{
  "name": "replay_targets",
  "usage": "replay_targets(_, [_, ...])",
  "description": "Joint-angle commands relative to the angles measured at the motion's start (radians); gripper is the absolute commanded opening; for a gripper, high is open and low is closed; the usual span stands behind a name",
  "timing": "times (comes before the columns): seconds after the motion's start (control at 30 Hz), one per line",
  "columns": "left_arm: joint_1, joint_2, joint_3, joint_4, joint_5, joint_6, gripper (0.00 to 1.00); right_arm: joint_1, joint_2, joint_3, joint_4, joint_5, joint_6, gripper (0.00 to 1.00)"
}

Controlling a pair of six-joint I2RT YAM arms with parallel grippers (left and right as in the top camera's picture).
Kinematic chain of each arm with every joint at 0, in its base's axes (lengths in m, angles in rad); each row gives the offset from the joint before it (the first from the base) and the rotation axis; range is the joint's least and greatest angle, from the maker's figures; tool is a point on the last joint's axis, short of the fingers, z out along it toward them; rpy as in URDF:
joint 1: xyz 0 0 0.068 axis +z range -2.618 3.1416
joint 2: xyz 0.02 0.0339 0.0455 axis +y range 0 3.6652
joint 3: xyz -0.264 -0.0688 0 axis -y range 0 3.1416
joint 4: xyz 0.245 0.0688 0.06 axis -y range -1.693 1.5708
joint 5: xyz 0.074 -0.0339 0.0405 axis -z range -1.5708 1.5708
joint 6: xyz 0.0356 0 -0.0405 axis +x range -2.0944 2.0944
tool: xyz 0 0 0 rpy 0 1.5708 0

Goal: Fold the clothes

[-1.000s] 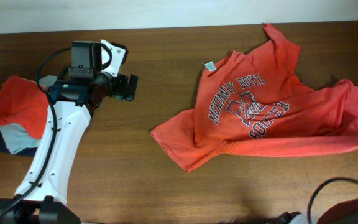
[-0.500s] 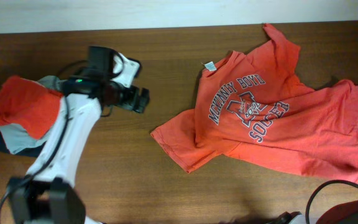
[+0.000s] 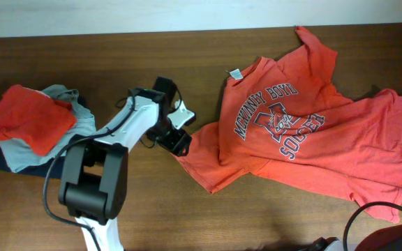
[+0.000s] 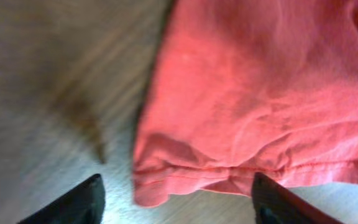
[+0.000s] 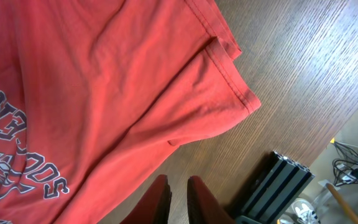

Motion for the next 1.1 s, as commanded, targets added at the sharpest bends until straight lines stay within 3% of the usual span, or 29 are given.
replay_targets(0.0, [-0.027, 0.024, 0.005, -0.013, 0.015, 0.043, 0.68, 0.0, -0.003, 0.005, 0.01, -0.014, 0.009, 0.17])
replay_targets(0.03, [-0.032, 0.029, 0.005, -0.016, 0.015, 0.043, 0.63, 0.0, -0.003, 0.005, 0.011, -0.014, 0.009, 0.17])
replay_targets(0.1, [-0.039, 0.035, 0.001, -0.02, 0.005, 0.042, 0.41, 0.0, -0.003, 0.005, 0.011, -0.014, 0.009, 0.17])
replay_targets(0.17, [-0.039, 0.036, -0.005, -0.018, -0.018, 0.042, 0.33, 0.0, -0.003, 0.005, 0.014, -0.02, 0.009, 0.17])
replay_targets(0.2, [-0.038, 0.038, -0.006, -0.025, -0.087, 0.028, 0.05, 0.0, -0.003, 0.005, 0.019, -0.029, 0.009, 0.17])
replay_targets(0.23, [-0.036, 0.038, -0.006, -0.033, -0.142, -0.014, 0.01, 0.0, -0.003, 0.005, 0.021, -0.034, 0.009, 0.17])
replay_targets(0.4, [0.035, 0.036, -0.005, -0.212, -0.462, -0.367, 0.01, 0.0, -0.003, 0.005, 0.029, -0.045, 0.009, 0.17])
replay_targets(0.5, [0.152, 0.035, -0.005, -0.323, -0.468, -0.494, 0.01, 0.0, -0.003, 0.005, 0.034, -0.049, 0.009, 0.17])
replay_targets(0.8, [0.455, 0.034, -0.006, -0.468, -0.461, -0.501, 0.01, 0.0, -0.003, 0.005, 0.055, -0.083, 0.009, 0.17])
replay_targets(0.9, [0.51, 0.024, -0.006, -0.482, -0.461, -0.501, 0.01, 0.0, -0.003, 0.005, 0.076, -0.128, 0.009, 0.18])
replay_targets(1.07, [0.534, -0.041, 0.008, -0.397, -0.413, -0.439, 0.03, 0.023, 0.005, -0.002, 0.151, -0.166, 0.009, 0.28])
